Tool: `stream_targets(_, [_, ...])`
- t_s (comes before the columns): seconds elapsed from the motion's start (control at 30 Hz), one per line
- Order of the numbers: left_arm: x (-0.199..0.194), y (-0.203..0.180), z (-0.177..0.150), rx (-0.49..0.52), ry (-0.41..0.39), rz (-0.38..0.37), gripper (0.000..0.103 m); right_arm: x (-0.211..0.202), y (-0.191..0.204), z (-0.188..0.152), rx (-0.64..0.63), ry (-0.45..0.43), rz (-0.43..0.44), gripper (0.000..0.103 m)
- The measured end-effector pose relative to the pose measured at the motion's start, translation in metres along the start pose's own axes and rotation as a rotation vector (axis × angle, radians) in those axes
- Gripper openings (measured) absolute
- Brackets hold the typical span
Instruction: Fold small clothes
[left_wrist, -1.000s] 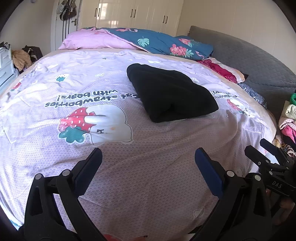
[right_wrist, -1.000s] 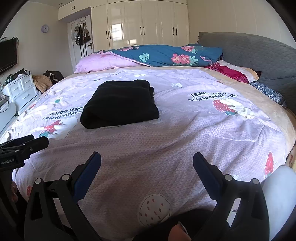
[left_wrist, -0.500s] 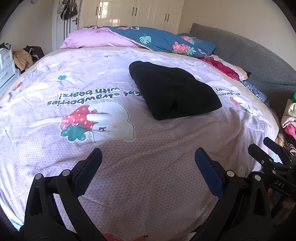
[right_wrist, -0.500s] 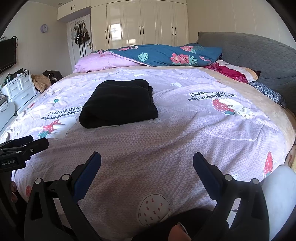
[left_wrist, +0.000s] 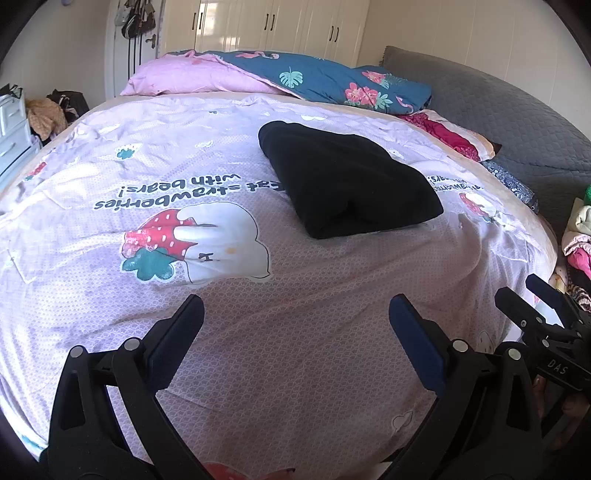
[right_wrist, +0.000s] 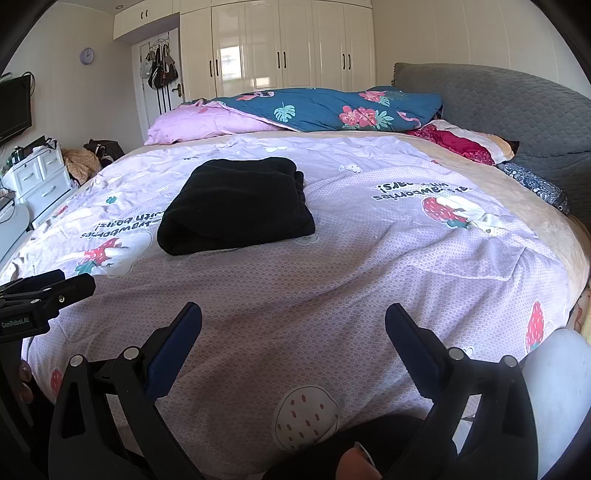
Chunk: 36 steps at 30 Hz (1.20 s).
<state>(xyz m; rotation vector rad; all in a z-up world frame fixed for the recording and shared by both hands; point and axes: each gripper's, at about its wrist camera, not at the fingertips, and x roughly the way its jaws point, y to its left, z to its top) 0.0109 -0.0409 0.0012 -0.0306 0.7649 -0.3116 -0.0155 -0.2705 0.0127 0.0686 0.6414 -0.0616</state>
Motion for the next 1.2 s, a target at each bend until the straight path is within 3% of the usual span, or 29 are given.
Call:
stream_targets(0.63, [0.003, 0.0, 0.0, -0.002, 0.019, -0.015, 0.094, 0.0, -0.003, -0.001, 0.014, 0.004, -0.006, 0.099])
stream_targets(0.83, [0.004, 0.005, 0.0, -0.028, 0.031, -0.034, 0.094, -0.011, -0.025, -0.004, 0.101, -0.011, -0.059, 0.099])
stream_targets(0.9, [0.004, 0.015, 0.0, -0.055, 0.046, -0.053, 0.094, -0.019, -0.052, -0.006, 0.183, -0.018, -0.115, 0.099])
stream_targets(1.0, [0.003, 0.046, 0.01, -0.091, 0.059, -0.016, 0.094, -0.028, -0.112, -0.011, 0.329, -0.008, -0.256, 0.099])
stream_targets(1.1, [-0.007, 0.121, 0.03, -0.186, 0.028, 0.124, 0.094, -0.04, -0.204, -0.028, 0.49, 0.009, -0.514, 0.099])
stream_targets(1.2, [-0.02, 0.216, 0.049, -0.268, 0.007, 0.334, 0.094, -0.049, -0.308, -0.06, 0.669, 0.097, -0.744, 0.099])
